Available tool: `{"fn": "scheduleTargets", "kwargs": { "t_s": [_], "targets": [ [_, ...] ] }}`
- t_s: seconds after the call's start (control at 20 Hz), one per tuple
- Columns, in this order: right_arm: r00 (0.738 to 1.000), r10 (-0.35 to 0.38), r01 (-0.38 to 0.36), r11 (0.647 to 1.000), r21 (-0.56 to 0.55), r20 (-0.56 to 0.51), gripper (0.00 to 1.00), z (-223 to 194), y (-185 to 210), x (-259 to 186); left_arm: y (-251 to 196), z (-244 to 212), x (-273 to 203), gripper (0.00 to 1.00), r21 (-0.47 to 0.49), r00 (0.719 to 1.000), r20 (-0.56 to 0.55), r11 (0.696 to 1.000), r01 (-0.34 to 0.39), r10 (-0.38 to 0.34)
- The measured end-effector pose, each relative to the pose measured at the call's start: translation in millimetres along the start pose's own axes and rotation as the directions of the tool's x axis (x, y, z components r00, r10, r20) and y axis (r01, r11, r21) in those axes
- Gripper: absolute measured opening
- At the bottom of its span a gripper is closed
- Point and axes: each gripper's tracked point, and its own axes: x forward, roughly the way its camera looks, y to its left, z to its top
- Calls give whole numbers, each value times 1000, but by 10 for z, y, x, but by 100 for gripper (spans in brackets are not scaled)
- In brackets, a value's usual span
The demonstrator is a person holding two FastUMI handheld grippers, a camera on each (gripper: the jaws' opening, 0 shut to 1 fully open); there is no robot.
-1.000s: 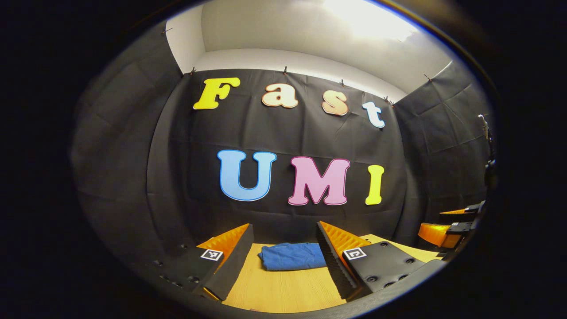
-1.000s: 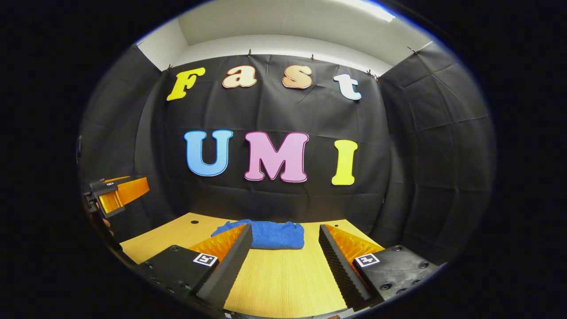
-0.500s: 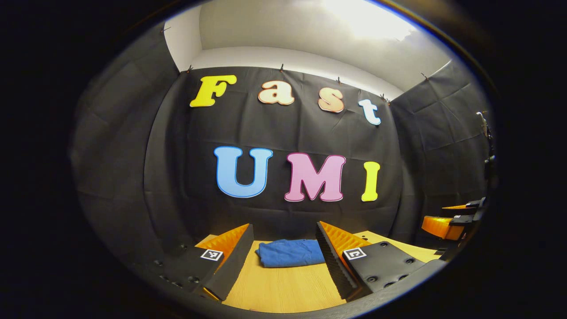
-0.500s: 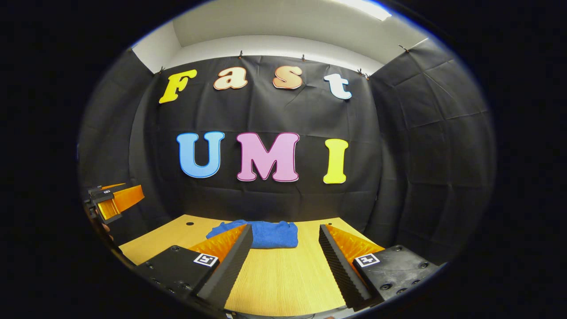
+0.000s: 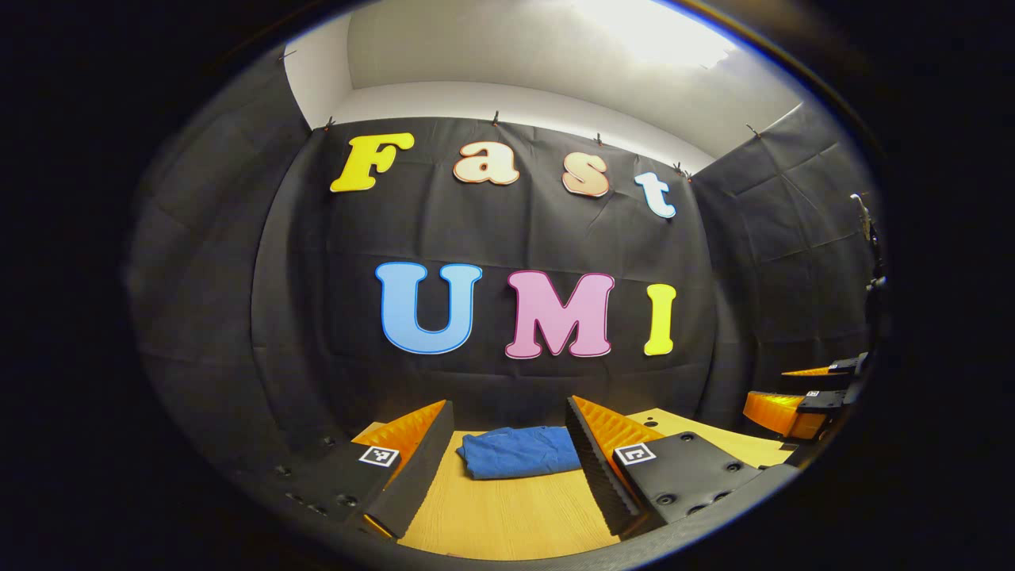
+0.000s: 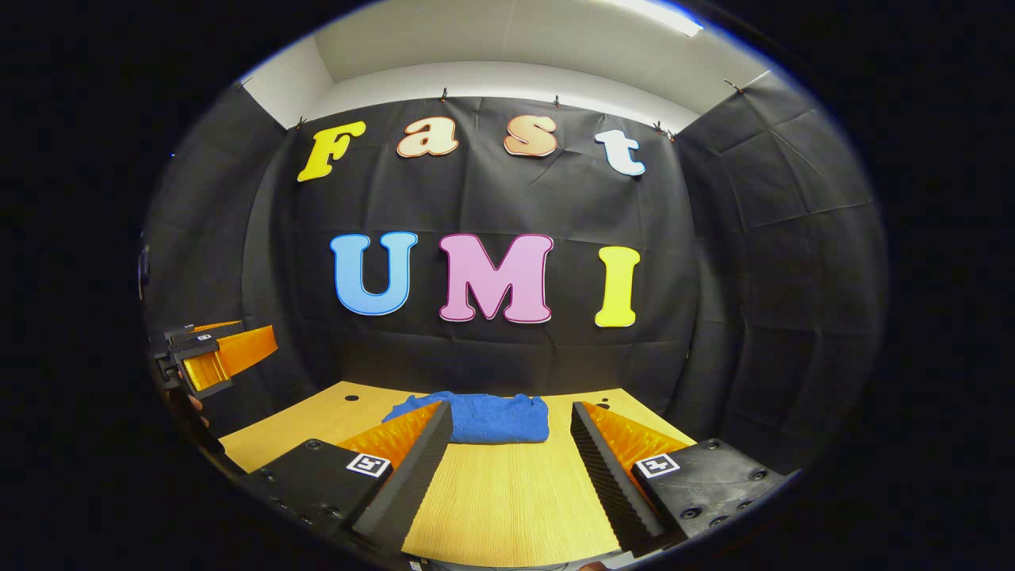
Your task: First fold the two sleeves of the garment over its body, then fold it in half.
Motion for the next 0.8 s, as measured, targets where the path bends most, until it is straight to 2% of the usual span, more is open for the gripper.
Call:
{"fn": "scheduleTargets", "kwargs": {
  "t_s": [0.5,0.55,0.6,0.8],
  "targets": [
    [1000,5,-5,1000,0,0,95,7,151,79,152,-84,-120,81,7,1000,-5,1000,5,-5],
    [1000,5,-5,1000,-5,2,91,13,167,81,137,-55,-126,81,12,1000,10,1000,15,-15],
    [1000,9,-9,1000,-9,-1,95,8,187,97,136,-30,-126,81,19,1000,21,1000,20,-21],
    [999,38,-38,999,-32,-6,95,18,327,162,133,-81,-85,81,24,999,23,999,34,-34]
  ]
}}
